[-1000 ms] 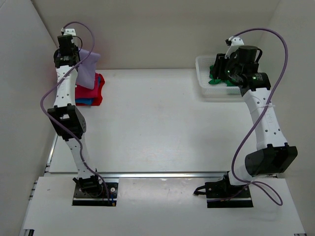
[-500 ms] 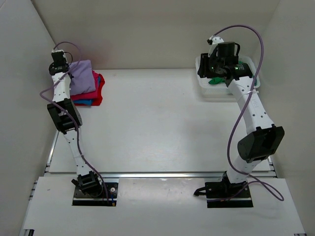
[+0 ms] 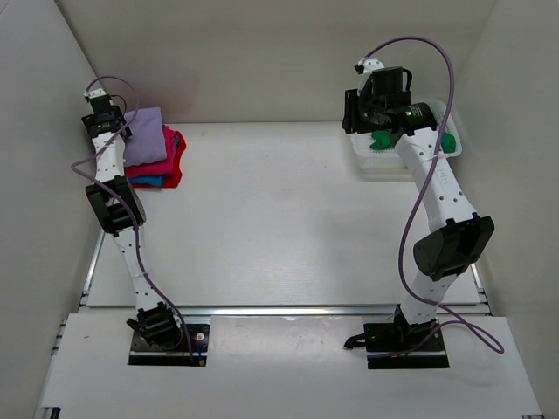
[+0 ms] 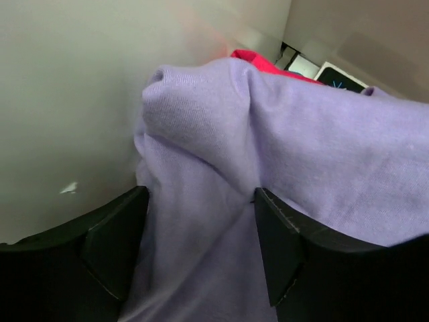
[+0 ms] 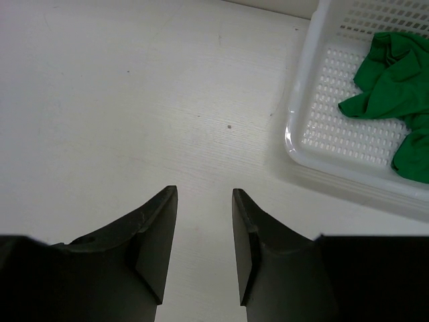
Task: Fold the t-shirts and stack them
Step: Put the neatly folded tshirt into the corner of the board with the left arm
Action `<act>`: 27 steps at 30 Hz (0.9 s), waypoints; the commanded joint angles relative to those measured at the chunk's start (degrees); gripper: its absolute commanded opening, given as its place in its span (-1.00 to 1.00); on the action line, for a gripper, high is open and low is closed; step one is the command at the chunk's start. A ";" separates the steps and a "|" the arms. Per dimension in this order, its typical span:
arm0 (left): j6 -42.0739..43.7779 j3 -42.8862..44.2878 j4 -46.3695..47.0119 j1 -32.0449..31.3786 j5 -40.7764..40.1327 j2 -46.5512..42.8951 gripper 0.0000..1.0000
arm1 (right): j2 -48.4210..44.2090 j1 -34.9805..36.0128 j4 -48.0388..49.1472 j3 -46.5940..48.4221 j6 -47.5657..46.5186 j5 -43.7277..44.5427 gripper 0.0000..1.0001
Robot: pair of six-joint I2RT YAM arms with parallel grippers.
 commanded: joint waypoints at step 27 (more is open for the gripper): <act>-7.16 -65.76 13.57 -9.89 7.83 -66.43 0.98 | -19.95 -12.83 3.90 -29.10 7.08 -7.86 0.98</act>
